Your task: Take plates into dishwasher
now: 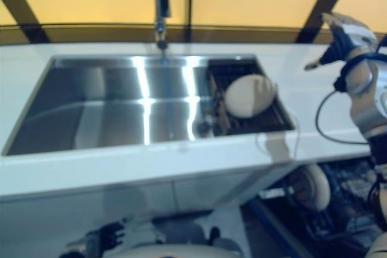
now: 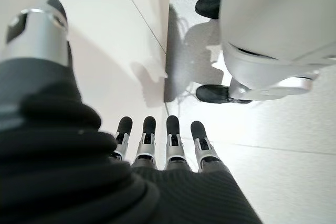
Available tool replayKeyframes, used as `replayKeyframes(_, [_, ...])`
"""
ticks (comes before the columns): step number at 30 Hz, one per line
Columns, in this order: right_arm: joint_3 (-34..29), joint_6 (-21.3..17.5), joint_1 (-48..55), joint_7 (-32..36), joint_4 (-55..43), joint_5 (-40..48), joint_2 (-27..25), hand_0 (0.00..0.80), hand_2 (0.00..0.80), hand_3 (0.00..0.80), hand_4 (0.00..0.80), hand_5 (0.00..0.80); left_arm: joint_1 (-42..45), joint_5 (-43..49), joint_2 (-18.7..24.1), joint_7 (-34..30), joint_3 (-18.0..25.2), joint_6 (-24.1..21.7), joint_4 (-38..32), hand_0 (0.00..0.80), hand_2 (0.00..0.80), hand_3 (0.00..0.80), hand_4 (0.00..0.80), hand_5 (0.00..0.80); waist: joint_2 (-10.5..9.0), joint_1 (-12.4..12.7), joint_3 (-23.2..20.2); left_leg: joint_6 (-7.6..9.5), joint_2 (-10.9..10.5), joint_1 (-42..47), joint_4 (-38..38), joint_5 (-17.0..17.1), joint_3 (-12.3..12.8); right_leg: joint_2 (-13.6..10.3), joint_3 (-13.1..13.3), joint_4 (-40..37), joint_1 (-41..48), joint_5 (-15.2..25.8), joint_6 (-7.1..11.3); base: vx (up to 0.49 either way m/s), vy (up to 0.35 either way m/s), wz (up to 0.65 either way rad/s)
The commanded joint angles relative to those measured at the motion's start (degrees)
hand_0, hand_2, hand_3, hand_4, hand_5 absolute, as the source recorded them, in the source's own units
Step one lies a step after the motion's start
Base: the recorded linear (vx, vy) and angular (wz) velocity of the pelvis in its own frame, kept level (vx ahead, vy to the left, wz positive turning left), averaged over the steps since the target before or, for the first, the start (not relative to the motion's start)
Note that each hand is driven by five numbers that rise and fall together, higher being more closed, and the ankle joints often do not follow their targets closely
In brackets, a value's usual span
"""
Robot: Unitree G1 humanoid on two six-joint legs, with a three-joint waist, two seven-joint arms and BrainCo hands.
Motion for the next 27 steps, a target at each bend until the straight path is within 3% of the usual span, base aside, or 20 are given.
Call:
replayKeyframes(1, [4.8, -1.6, -9.3, -2.0, 3.4, -5.3, -0.6, 0.0, 0.0, 0.0, 0.0, 0.0, -2.7, -2.5, 0.6, -0.2, -0.6, 0.6, -0.4, 0.0, 0.0, 0.0, 0.0, 0.0, -0.21, 2.5, 0.5, 2.48, -1.9, -2.1, 0.6, -1.2, -1.3, -0.4, -1.0, 1.3, 3.1, -3.2, 3.03, 0.021, 0.016, 0.06])
replayKeyframes(15, [11.0, -6.8, -6.3, -0.8, 6.0, -18.1, 2.1, 0.0, 0.0, 0.0, 0.0, 0.0, -3.0, -2.8, 1.0, -1.2, 0.4, 1.5, -0.7, 0.0, 0.0, 0.0, 0.0, 0.0, 0.42, 3.8, 1.5, 2.38, -1.6, -2.4, 0.6, -0.7, -1.8, -1.0, -2.6, 1.3, 3.6, -3.3, 3.37, 0.015, 0.002, 0.05])
replayKeyframes(27, [10.2, -9.8, -1.5, 0.1, 5.9, -18.6, 0.9, 0.0, 0.0, 0.0, 0.0, 0.0, -3.0, -2.1, 1.4, -1.8, 1.6, 0.7, -0.2, 0.0, 0.0, 0.0, 0.0, 0.0, 0.56, 2.8, 2.1, 2.44, -1.5, -2.3, 0.6, -0.8, -1.4, -1.0, -2.1, 1.7, 3.2, -3.2, 3.65, 0.0, 0.0, 0.0])
